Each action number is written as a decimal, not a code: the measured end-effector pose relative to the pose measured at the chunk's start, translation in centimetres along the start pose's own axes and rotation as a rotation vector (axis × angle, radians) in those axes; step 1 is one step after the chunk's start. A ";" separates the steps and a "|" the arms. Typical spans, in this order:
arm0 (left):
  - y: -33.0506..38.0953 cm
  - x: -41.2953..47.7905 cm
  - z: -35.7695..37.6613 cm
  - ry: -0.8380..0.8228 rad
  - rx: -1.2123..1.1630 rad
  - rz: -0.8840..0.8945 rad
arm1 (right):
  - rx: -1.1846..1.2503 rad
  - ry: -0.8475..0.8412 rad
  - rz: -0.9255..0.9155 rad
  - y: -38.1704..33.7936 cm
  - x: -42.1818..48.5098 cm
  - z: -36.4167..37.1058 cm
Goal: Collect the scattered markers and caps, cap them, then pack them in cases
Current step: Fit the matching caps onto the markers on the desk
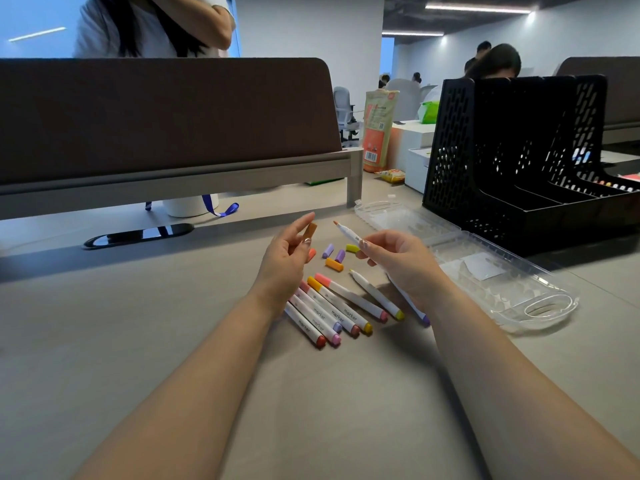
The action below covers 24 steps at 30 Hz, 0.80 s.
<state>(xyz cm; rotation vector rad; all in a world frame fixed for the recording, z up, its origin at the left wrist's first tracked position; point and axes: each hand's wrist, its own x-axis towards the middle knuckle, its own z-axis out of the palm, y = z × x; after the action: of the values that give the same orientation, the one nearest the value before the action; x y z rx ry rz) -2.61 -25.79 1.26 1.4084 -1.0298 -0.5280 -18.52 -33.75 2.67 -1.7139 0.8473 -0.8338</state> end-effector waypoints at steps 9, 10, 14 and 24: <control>-0.4 0.5 -0.2 0.165 -0.190 -0.072 | 0.003 -0.034 -0.029 0.0 -0.2 0.0; -0.4 0.5 -0.3 0.181 -0.228 -0.090 | 0.014 -0.041 -0.032 0.0 -0.3 0.0; -0.5 0.6 -0.5 0.205 -0.320 -0.127 | 0.023 -0.070 -0.039 0.0 -0.3 0.0; -0.5 0.1 -0.1 0.192 -0.083 0.017 | -0.095 -0.030 -0.124 0.2 -0.2 0.6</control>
<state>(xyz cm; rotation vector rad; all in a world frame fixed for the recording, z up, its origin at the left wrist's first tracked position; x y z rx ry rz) -2.32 -25.90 0.85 1.3477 -0.8563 -0.4098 -18.19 -33.33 2.29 -1.8731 0.7773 -0.8596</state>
